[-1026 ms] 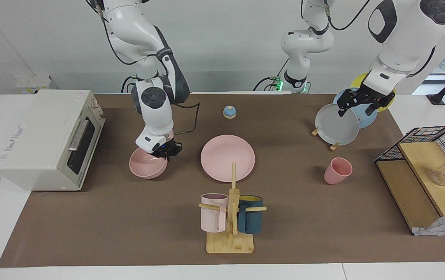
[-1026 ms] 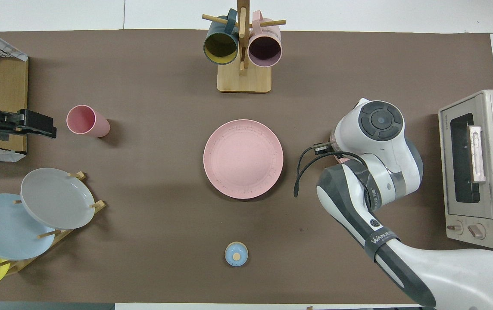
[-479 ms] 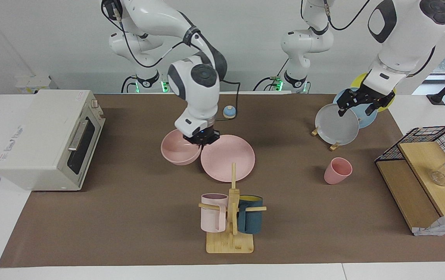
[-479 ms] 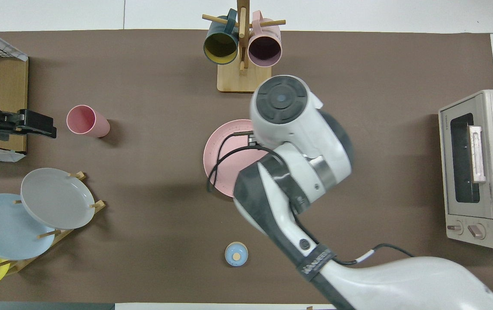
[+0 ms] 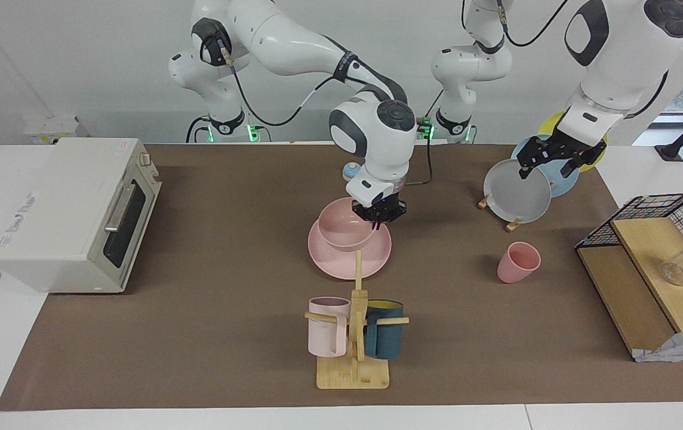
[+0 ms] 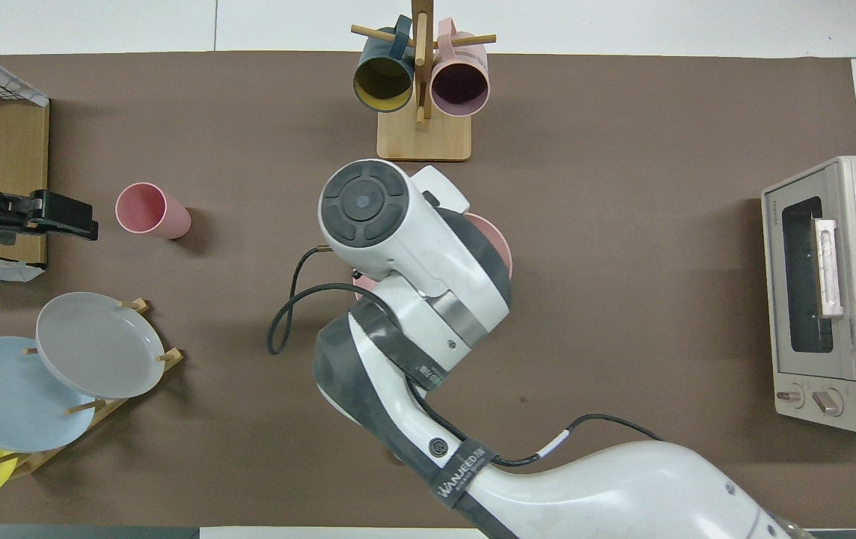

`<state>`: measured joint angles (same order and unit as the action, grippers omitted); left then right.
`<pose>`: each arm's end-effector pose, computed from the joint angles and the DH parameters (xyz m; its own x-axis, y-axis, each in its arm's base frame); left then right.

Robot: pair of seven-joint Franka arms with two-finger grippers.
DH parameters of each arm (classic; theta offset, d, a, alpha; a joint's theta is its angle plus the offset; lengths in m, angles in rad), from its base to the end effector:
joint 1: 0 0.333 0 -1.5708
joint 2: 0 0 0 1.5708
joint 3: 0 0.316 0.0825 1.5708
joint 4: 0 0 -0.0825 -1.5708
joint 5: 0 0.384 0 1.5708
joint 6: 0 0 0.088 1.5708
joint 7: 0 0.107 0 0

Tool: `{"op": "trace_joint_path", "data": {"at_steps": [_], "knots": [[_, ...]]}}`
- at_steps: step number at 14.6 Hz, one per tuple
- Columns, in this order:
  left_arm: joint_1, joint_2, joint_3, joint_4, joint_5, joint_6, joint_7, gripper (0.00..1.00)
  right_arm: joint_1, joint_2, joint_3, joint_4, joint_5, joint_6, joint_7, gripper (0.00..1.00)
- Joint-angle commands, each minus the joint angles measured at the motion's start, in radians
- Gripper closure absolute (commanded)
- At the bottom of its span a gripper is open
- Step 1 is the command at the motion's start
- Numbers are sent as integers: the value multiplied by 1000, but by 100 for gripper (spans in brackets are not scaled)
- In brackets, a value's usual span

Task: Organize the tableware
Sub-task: 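Lift the pink bowl with the right gripper and carry it over the plate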

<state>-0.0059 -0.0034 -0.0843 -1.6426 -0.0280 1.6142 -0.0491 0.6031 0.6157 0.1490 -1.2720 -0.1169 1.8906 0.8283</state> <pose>0.5529 -0.0530 0.5962 0.9989 -0.0399 -0.0264 -0.0392 -0.9989 0.0264 0.5548 0.4725 0.3986 0.9974 -0.0672 0.0250 -0.0674 -0.9977 0.0104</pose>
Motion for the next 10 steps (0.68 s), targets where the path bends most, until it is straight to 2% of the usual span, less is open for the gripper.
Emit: {"op": "trace_joint_path", "data": {"at_steps": [1,5,7,8,10], "knots": [[4,-10,-2,-10,13,1,-5,0,1,-13,1,-33,-4,13,23,100],[15,-10,0,-19,13,27,-9,0,-3,-50,3,-157,3,100,23,100],[15,-3,0,-63,11,111,-24,0,-6,-68,3,-222,5,160,23,100],[17,17,-2,-65,10,136,-26,0,-9,-73,1,-233,5,169,23,100],[6,104,-2,-48,3,197,-31,0,-9,-73,3,-230,13,174,26,100]]}}
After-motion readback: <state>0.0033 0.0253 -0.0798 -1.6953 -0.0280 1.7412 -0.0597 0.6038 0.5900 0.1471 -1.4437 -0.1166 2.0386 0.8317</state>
